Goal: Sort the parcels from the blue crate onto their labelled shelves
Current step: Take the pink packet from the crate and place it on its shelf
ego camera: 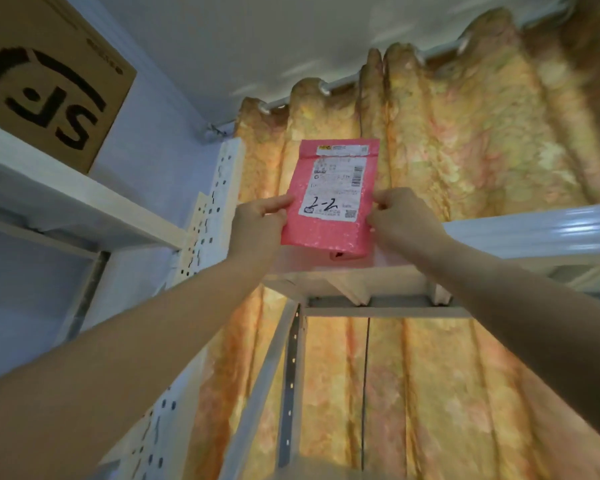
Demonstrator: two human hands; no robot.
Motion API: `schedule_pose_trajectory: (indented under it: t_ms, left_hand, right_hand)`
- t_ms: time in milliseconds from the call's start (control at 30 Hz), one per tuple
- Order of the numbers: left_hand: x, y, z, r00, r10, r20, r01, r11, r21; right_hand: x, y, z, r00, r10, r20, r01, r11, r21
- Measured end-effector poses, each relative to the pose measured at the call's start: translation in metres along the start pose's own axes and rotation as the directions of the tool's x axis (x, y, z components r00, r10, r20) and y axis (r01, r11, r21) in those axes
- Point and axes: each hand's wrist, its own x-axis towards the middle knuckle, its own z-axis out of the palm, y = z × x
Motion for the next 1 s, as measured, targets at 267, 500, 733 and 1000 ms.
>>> schedule_pose_trajectory:
  t_ms: [267,500,733,1000]
  left_hand:
    - [0.063,-0.012,0.006,0.99,-0.024,0.138,0.011,0.995,0.099]
    - [0.071,-0.036,0.031,0.97,-0.148,0.191,0.115,0.978,0.174]
    - [0.078,-0.031,0.024,0.876,-0.306,0.373,0.122,0.888,0.443]
    - [0.08,-0.033,0.025,0.843,-0.355,0.404,0.055,0.804,0.592]
  right_hand:
    - [0.069,0.002,0.01,0.999,0.035,0.01,-0.033,0.993,-0.115]
    - [0.08,0.023,0.005,0.98,0.162,0.114,-0.131,0.963,-0.235]
    - [0.074,0.019,-0.007,0.888,0.321,0.329,0.027,0.678,-0.735]
    - [0.065,0.013,-0.006,0.88,0.332,0.339,0.022,0.686,-0.727]
